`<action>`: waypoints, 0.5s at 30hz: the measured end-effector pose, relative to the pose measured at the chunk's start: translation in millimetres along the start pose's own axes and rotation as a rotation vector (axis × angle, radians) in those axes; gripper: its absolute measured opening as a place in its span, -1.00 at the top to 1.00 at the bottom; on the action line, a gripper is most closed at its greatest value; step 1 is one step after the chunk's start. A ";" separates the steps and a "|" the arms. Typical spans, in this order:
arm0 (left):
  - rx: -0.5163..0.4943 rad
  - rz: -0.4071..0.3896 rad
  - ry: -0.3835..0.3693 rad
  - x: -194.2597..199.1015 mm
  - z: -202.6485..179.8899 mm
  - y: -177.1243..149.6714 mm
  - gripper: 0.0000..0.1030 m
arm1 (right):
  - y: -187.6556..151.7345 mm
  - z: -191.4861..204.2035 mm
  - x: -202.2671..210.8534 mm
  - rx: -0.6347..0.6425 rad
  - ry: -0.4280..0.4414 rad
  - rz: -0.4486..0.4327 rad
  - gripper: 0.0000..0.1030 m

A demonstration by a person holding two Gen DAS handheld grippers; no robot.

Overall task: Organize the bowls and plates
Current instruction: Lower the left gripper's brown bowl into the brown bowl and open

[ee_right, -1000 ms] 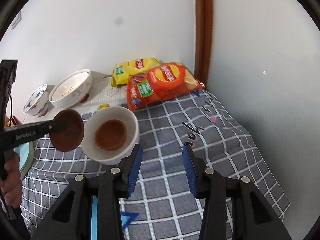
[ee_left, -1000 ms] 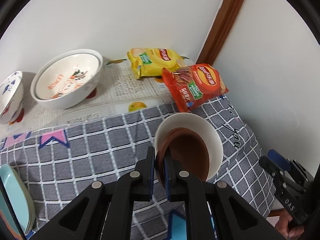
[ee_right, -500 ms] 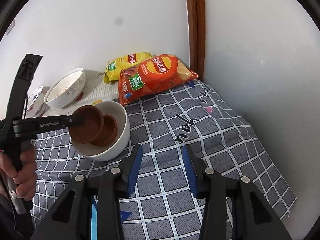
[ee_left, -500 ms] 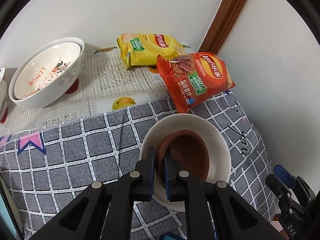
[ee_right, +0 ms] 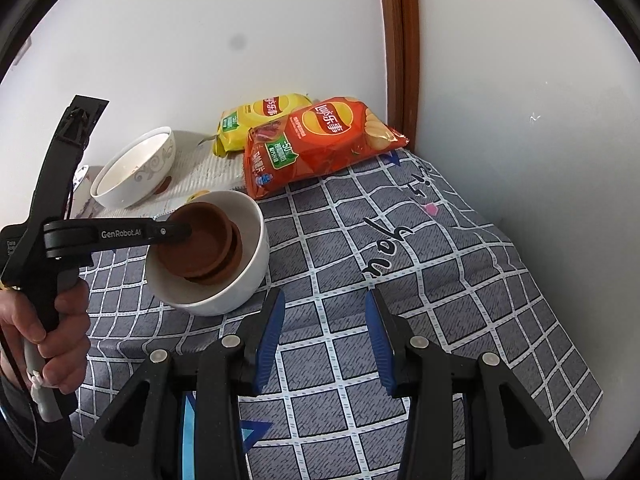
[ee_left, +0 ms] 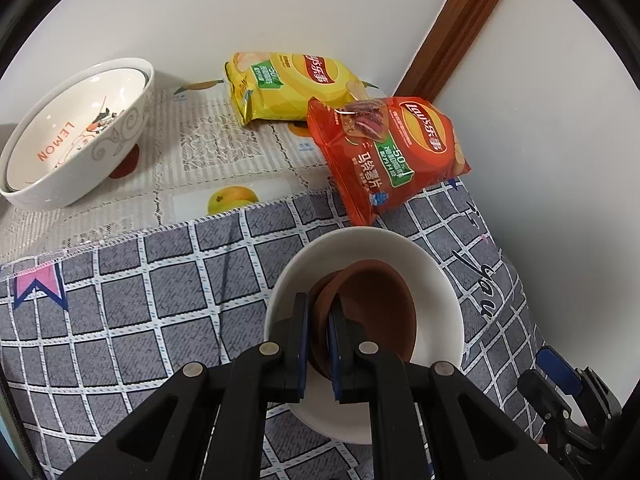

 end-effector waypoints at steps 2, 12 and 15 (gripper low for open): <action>-0.001 0.000 0.001 -1.3 -0.9 -0.9 0.83 | -0.1 0.9 -0.2 0.001 0.002 0.003 0.20; -0.025 0.019 -0.029 -0.6 -7.0 -3.9 0.81 | 3.4 7.8 -7.9 0.018 0.011 0.012 0.20; -0.052 -0.020 -0.019 15.5 -7.9 -0.1 0.74 | 10.7 12.6 -11.3 0.019 0.023 0.009 0.20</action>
Point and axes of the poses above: each gripper's, at about its wrist camera, not at the fingertips, and x roughly against the way its jaws point, z to its left, y to its top, the point moved 9 cm from there along -x, roughly the way its jaws point, and after that the axes turned 3 degrees about y, right-handed, at the moved point
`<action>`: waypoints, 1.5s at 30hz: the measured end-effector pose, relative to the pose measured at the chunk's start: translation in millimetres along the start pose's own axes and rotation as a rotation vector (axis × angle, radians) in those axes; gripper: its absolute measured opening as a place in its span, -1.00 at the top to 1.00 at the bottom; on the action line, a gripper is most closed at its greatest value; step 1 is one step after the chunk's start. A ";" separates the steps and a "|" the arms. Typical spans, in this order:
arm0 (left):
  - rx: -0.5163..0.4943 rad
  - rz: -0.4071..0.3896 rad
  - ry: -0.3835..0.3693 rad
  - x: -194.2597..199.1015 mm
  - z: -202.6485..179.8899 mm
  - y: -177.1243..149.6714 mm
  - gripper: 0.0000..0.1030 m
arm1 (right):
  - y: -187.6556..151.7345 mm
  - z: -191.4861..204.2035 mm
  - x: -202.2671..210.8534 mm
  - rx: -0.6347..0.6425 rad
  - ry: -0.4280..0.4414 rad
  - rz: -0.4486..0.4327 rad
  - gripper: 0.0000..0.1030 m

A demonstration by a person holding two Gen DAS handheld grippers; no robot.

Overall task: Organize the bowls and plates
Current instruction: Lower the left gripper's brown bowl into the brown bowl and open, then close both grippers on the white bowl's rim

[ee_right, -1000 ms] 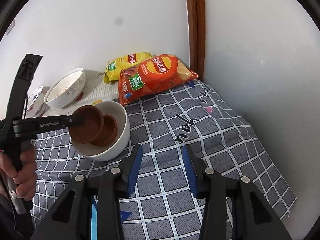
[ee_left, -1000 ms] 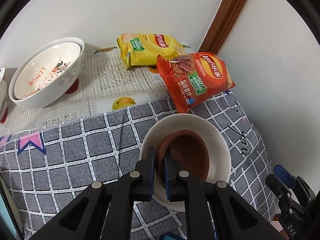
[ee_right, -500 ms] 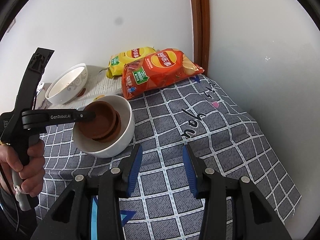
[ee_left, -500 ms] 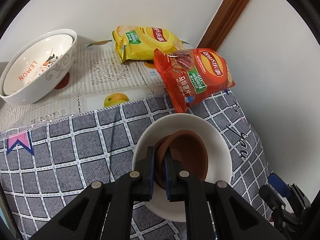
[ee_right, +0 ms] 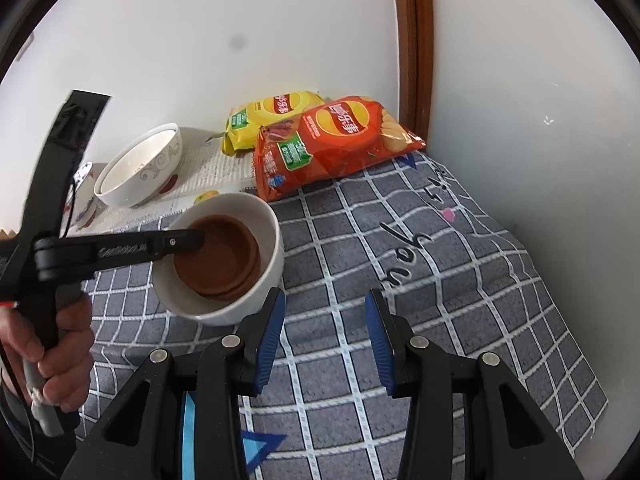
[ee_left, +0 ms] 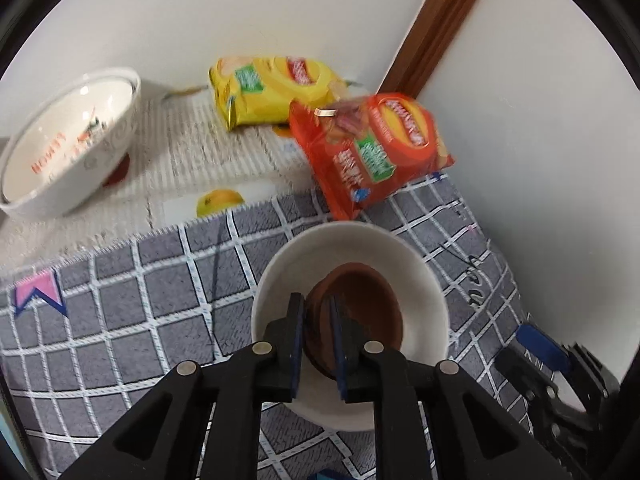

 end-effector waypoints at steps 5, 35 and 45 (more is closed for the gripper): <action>-0.025 -0.042 0.103 20.2 14.5 7.2 0.34 | 19.0 16.7 -11.5 0.001 0.053 -0.007 0.20; -0.002 0.104 0.117 -38.6 25.2 -20.4 0.76 | 21.6 35.0 -100.4 0.022 0.027 0.187 0.84; -0.012 0.109 0.123 -33.9 25.9 -29.1 0.76 | 11.1 35.8 -88.7 -0.006 0.028 0.190 0.84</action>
Point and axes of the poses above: each gripper's, at about its wrist camera, not at the fingertips, and x roughly against the way its jaws point, z to its left, y to its top, the point moved 9 cm from there along -x, roughly the way its jaws point, and after that the axes turned 3 degrees about y, right-handed, at the moved point
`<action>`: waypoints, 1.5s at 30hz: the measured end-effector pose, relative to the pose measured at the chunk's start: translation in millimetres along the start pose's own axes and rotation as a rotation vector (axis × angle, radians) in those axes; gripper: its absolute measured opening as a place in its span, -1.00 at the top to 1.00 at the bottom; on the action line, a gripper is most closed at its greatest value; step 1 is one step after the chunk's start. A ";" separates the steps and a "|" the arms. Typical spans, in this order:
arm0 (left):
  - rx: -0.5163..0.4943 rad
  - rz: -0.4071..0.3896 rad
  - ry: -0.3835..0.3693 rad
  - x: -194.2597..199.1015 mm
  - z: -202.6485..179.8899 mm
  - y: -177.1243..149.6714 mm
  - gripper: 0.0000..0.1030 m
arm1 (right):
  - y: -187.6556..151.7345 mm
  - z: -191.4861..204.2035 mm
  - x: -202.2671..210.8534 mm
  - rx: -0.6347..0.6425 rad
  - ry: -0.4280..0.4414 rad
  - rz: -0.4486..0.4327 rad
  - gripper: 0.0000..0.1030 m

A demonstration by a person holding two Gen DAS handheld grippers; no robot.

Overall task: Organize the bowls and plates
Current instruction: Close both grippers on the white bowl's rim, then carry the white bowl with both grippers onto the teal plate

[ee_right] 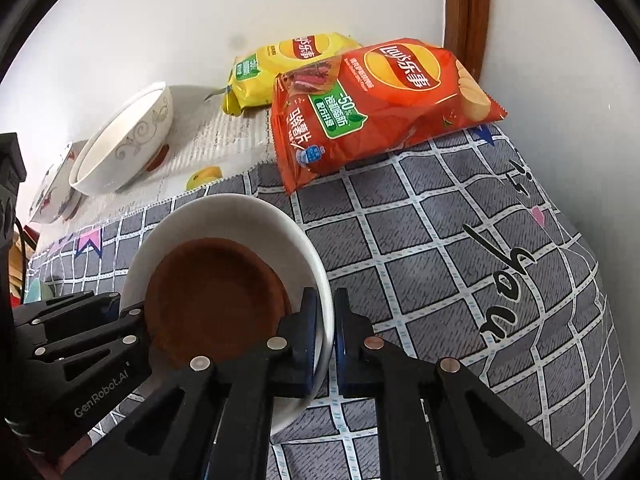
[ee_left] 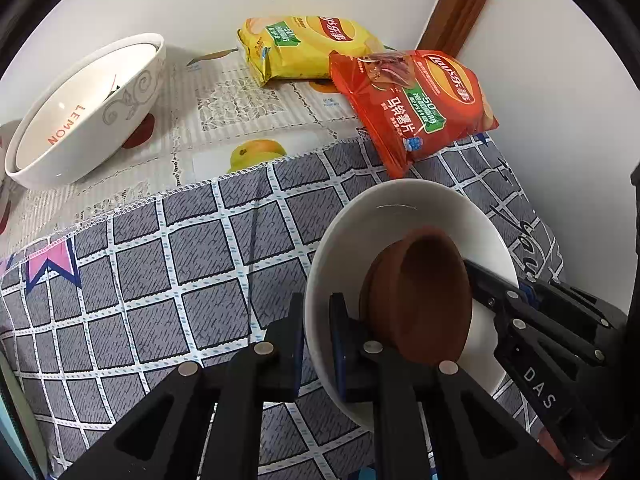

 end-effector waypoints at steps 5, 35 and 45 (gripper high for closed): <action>0.018 0.011 -0.013 -0.8 0.5 1.7 0.75 | 4.4 2.4 -7.1 0.000 -0.011 0.008 0.83; 0.087 -0.076 0.055 100.8 88.3 -56.1 0.81 | -38.1 110.6 57.5 0.019 0.082 -0.073 0.86; 0.129 -0.106 0.076 128.5 125.6 -73.9 0.81 | -50.7 156.3 65.9 0.042 0.126 -0.080 0.87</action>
Point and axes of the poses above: each gripper's, at about its wrist camera, not at the fingertips, and x roughly against the way its jaws point, z to its left, y to its top, the point moved 9 cm from there along -x, roughly the way its jaws point, and after that the axes turned 3 degrees about y, right-handed, at the moved point
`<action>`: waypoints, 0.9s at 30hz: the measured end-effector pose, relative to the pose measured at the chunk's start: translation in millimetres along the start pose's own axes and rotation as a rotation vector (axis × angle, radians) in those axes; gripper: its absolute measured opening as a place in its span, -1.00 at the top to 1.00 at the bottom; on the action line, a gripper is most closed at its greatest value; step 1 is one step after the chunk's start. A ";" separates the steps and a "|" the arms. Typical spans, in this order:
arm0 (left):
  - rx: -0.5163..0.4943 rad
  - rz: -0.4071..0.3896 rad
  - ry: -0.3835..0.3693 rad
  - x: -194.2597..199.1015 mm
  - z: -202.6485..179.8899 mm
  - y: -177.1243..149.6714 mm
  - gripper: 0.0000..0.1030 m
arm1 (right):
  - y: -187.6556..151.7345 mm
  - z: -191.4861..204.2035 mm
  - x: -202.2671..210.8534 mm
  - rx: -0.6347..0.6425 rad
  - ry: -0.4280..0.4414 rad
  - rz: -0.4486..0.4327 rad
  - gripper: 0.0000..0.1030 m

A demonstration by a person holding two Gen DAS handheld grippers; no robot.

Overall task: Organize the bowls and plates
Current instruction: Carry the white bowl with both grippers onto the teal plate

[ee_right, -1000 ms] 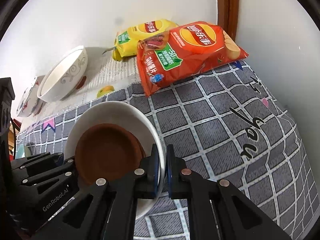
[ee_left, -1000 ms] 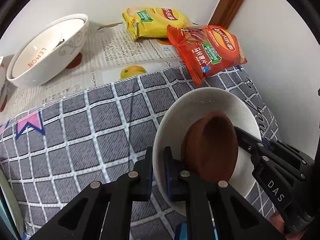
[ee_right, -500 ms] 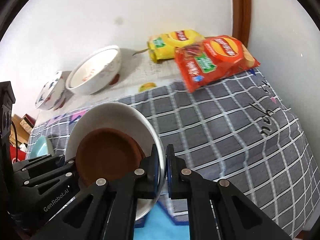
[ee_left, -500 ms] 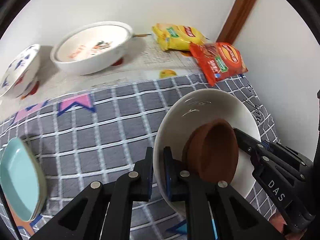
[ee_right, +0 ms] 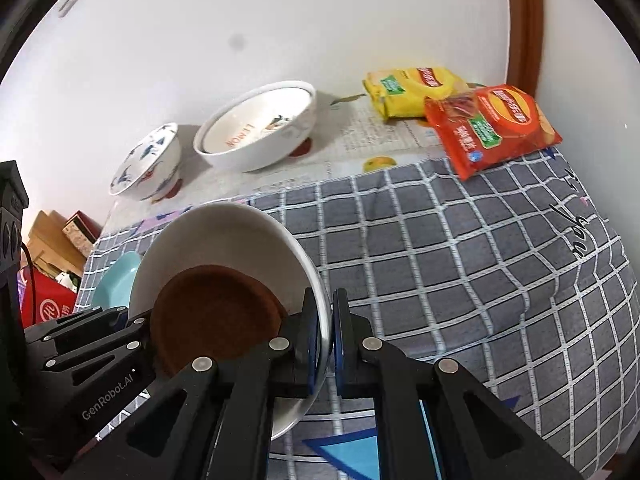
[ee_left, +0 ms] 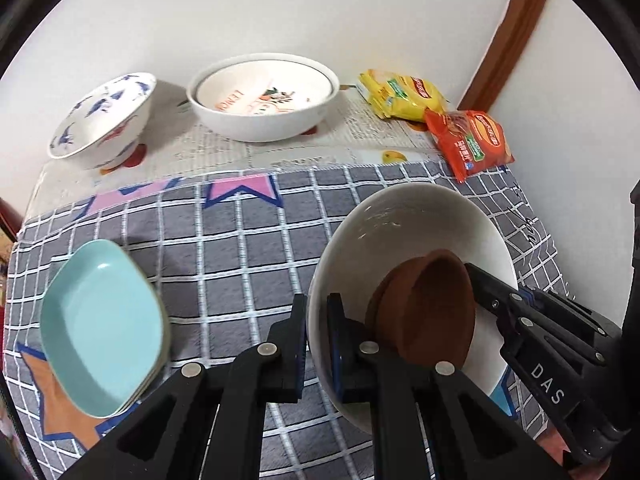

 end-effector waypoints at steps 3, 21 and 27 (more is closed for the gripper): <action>0.009 -0.007 0.003 4.9 8.2 -1.8 0.81 | -0.8 11.5 1.0 0.009 0.009 -0.001 0.87; 0.092 -0.038 0.037 28.9 81.6 -13.8 0.81 | -6.8 86.7 -8.6 0.072 0.060 0.002 0.86; 0.139 -0.040 0.058 31.3 117.2 -21.8 0.81 | -12.2 118.4 -21.2 0.101 0.091 0.018 0.86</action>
Point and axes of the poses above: each gripper's, at about its wrist camera, not at the fingertips, and x roughly against the way its jaws point, z to its left, y to its top, the point moved 9 cm from there along -x, roughly the way its jaws point, and after that the axes turned 3 degrees about y, right-handed, at the moved point
